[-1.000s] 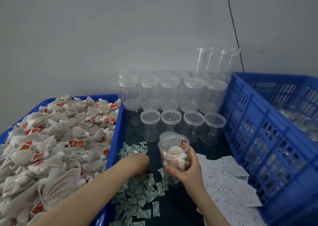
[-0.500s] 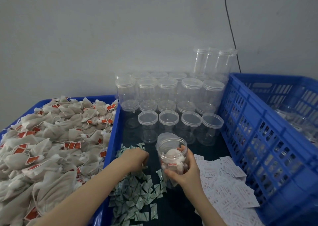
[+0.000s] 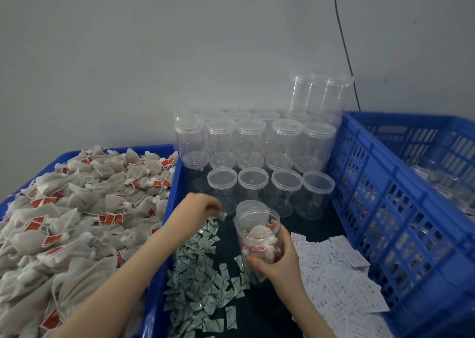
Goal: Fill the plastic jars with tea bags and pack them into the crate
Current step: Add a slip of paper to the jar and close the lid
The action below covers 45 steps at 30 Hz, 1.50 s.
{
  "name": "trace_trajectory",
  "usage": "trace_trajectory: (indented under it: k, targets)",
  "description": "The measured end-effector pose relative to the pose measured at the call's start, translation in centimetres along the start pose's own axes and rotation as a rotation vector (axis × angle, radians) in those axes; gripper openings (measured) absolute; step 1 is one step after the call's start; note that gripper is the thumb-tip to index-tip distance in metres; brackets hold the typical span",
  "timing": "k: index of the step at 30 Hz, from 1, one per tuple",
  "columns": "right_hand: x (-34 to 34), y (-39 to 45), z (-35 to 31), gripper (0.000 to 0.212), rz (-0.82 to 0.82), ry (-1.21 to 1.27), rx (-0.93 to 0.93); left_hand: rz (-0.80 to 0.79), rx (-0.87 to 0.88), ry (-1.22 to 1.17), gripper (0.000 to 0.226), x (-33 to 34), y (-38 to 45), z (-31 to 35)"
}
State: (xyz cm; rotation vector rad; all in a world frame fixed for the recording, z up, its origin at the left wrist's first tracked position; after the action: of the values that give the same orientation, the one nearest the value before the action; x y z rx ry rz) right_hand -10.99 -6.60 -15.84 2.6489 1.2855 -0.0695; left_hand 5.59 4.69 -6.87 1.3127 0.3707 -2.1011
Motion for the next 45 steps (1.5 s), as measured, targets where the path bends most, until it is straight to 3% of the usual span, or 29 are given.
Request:
trace_trajectory:
  k: [2, 3, 5, 6, 9, 14, 17, 21, 25, 27, 30, 36, 39, 45]
  targets:
    - [0.2, -0.1, 0.2, 0.094, -0.015, -0.003, 0.004, 0.199, 0.122, -0.264, 0.015, -3.1, -0.5, 2.4]
    - [0.2, -0.1, 0.2, 0.095, -0.021, -0.010, 0.003, 0.207, 0.177, -0.396, 0.015, -3.9, -0.7, 3.7]
    - [0.2, -0.1, 0.2, 0.096, -0.026, -0.017, -0.004, 0.052, 0.254, -0.545, 0.014, -3.6, -0.9, 6.5]
    - [0.1, -0.1, 0.1, 0.096, -0.025, -0.017, -0.007, -0.056, 0.269, -0.500, 0.013, -2.5, -0.9, 7.9]
    - [-0.3, 0.0, -0.4, 0.092, -0.013, -0.025, -0.025, -0.255, 0.334, -0.041, 0.007, 1.4, -0.7, 10.9]
    - [-2.1, 0.0, -1.0, 0.089, 0.044, -0.060, -0.057, -0.205, 0.401, 0.299, 0.017, 3.9, 0.3, 13.6]
    - [-3.5, -0.1, -0.9, 0.094, 0.060, -0.052, -0.053, -0.197, 0.442, 0.303, 0.020, 4.2, 0.9, 14.7]
    - [-5.5, -0.2, -1.1, 0.098, 0.097, -0.004, -0.054, -0.161, 0.476, -0.007, 0.014, 3.7, 1.7, 15.8]
    - [-8.3, -0.2, -1.6, 0.091, 0.165, 0.011, -0.060, 0.127, 0.378, -0.405, 0.009, 1.8, 3.9, 14.7]
    - [-9.8, -0.1, -1.7, 0.088, 0.199, -0.005, -0.071, 0.187, 0.251, -0.464, 0.010, 2.6, 5.2, 13.2]
    - [-11.4, 0.1, -1.4, 0.080, 0.224, -0.034, -0.091, 0.009, 0.126, -0.291, 0.014, 7.3, 6.8, 12.1]
    - [-13.0, -0.1, -1.6, 0.083, 0.277, -0.011, -0.090, -0.343, 0.182, -0.072, 0.020, 17.4, 5.5, 14.5]
    - [-13.5, -0.5, -1.7, 0.079, 0.293, -0.018, -0.095, -0.368, 0.154, -0.029, 0.028, 20.2, 4.5, 14.5]
    - [-14.1, -0.8, -1.7, 0.087, 0.283, 0.014, -0.073, -0.226, 0.019, -0.154, 0.021, 20.8, 4.5, 13.3]
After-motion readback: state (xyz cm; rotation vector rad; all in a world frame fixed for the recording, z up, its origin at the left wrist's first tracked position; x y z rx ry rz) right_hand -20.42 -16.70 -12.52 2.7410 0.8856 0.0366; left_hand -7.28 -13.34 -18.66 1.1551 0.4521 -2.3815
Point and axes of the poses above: each hand's wrist, its own y-axis towards the middle knuckle, its own x-axis out of the palm, z = x × y, the point moved 8 cm from there along y, towards the middle knuckle, and after that the axes turned 7 degrees about -y, right-handed, at the moved point
